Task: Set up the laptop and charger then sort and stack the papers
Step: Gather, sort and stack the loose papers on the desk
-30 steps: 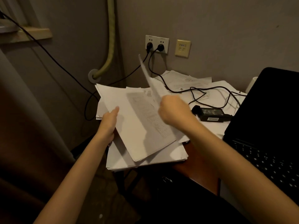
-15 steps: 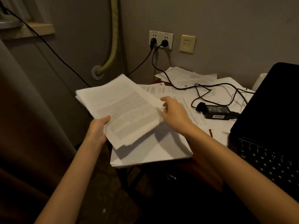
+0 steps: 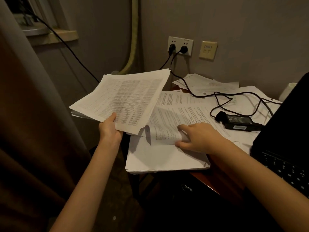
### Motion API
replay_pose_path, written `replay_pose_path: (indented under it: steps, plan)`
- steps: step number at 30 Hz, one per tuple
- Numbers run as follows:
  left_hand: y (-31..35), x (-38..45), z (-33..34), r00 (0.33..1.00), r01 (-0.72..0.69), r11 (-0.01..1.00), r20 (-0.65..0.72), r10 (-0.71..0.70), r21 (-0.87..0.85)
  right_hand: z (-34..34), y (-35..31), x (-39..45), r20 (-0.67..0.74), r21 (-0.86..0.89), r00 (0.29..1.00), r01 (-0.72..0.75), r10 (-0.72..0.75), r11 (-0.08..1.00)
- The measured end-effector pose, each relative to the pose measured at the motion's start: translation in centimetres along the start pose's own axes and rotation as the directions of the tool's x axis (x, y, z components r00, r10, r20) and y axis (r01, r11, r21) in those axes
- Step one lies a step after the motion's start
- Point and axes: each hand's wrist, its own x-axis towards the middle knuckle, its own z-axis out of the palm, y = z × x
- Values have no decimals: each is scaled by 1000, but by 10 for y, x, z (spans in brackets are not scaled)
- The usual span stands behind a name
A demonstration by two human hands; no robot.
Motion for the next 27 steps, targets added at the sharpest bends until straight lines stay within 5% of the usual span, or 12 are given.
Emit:
replay_pose_path:
  steps: [4,13,15,18,20,24,27]
  plan:
    - [2,-1,-4,999,-33,997,-33,31,-63,0,-1,1,-5,-17,1000,12,-12,1000]
    - [-1,-10,-13,988,-70,997,-136,68,-12,-25,25,-5,152,454,983,-160,101,877]
    - [-3,-13,-14,988,-75,997,-138,73,-11,-23,31,-1,67,553,967,-241,246,797]
    - [-8,-21,-15,979,-92,995,-177,99,46,-24,34,10,-112,716,844,-298,525,632]
    - [-12,-29,-11,969,-134,985,-195,154,109,-33,27,20,-291,709,761,-235,579,665]
    - [-18,-42,-4,951,-188,947,-194,242,260,-59,-18,38,-652,413,664,-92,365,906]
    - [-25,-52,-1,938,-225,901,-168,303,370,-68,-69,55,-634,295,751,18,182,955]
